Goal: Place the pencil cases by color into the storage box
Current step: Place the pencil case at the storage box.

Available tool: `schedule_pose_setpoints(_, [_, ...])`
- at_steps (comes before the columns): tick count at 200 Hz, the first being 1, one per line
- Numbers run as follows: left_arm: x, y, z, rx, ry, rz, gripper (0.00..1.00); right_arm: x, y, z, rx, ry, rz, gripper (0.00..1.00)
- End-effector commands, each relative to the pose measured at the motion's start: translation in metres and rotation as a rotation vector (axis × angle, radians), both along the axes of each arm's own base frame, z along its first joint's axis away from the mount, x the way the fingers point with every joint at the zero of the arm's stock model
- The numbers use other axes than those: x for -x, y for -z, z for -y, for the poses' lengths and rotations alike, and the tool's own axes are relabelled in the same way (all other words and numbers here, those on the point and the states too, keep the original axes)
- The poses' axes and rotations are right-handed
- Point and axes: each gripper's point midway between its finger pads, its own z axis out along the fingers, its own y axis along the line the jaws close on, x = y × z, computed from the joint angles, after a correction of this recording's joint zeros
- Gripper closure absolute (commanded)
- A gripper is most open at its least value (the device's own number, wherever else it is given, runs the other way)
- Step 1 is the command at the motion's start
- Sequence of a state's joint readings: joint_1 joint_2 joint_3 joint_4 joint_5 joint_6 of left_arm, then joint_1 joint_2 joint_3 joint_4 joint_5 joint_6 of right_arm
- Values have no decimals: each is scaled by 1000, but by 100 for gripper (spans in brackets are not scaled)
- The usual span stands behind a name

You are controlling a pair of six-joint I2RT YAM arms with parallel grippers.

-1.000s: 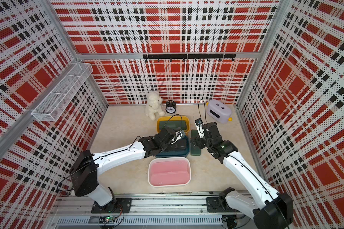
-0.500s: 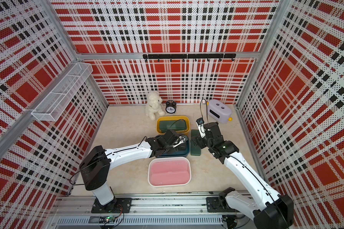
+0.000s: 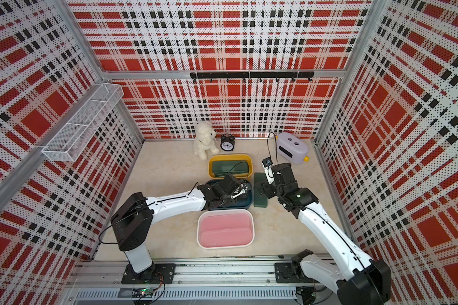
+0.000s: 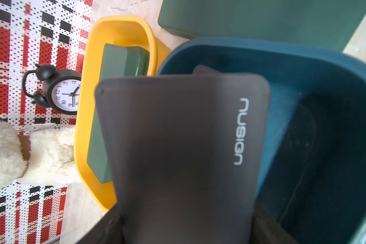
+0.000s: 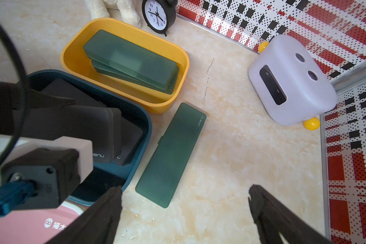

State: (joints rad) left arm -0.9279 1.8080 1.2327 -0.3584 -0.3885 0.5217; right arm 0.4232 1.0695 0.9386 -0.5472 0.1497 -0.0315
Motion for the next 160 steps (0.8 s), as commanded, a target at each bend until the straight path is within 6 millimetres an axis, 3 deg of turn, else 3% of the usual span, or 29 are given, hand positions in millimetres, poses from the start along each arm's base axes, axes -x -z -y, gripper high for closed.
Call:
schedule_pose_setpoints(1, [0, 0, 8, 22, -1, 6, 34, 0, -1, 2, -15, 8, 10, 0])
schedule_pose_setpoints(75, [0, 5, 6, 9, -33, -9, 23, -1, 0, 2, -19, 6, 5, 0])
schedule_pose_setpoints(117, [0, 13, 4, -19, -50, -32, 22, 0, 0, 2, -20, 5, 4, 0])
schedule_pose_setpoints(160, [-1, 7, 7, -8, -58, -26, 21, -1, -1, 2, -21, 4, 8, 0])
